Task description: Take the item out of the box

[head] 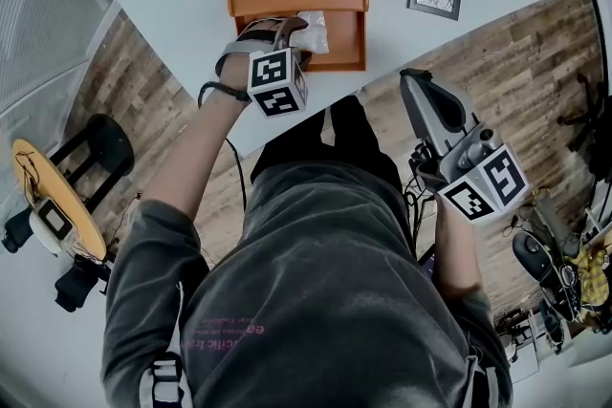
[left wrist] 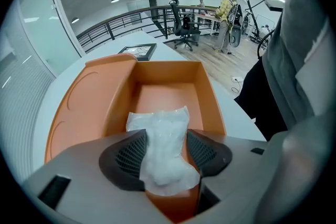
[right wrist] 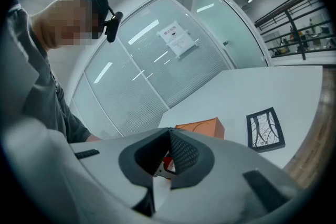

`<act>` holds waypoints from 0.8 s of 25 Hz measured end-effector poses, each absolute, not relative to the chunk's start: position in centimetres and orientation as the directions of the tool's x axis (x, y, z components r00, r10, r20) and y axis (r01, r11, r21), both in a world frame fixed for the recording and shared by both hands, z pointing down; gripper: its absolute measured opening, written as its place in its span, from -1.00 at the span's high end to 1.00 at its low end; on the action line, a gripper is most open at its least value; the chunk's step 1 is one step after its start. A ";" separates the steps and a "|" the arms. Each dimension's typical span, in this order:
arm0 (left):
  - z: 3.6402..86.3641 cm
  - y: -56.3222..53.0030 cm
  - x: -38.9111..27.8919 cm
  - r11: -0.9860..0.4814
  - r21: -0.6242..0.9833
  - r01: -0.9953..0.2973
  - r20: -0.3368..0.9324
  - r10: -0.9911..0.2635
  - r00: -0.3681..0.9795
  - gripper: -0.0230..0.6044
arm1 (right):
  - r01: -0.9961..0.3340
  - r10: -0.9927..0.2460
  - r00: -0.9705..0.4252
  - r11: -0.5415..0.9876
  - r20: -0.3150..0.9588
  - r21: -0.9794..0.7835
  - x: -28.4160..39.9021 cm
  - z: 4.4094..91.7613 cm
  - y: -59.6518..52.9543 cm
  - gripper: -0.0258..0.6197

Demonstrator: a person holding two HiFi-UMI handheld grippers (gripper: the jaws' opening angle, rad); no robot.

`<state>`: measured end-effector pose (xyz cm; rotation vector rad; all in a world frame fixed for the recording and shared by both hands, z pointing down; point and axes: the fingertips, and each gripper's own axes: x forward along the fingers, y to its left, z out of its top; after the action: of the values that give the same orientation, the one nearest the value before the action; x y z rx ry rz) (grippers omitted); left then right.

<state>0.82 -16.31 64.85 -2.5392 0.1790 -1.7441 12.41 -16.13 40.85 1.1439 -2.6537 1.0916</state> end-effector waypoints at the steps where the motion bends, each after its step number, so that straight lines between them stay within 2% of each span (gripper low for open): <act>1: 64.9 -16.4 0.8 -0.991 -0.115 -0.066 0.926 -0.132 0.353 0.13 | -0.654 -0.617 -0.725 0.476 0.306 -0.588 12.5 40.9 -16.1 0.91; 6: 65.1 -16.5 0.7 -0.989 -0.131 -0.073 0.928 -0.148 0.341 0.16 | -0.651 -0.614 -0.727 0.474 0.307 -0.592 12.6 41.0 -16.0 0.91; 20: 64.6 -16.7 0.9 -0.983 -0.136 -0.120 0.921 -0.170 0.350 0.47 | -0.648 -0.615 -0.729 0.480 0.299 -0.592 12.7 40.9 -15.8 0.91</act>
<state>0.89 -16.72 64.65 -2.5439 0.2741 -1.7450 12.66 -15.76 40.93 1.1373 -2.6628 1.0965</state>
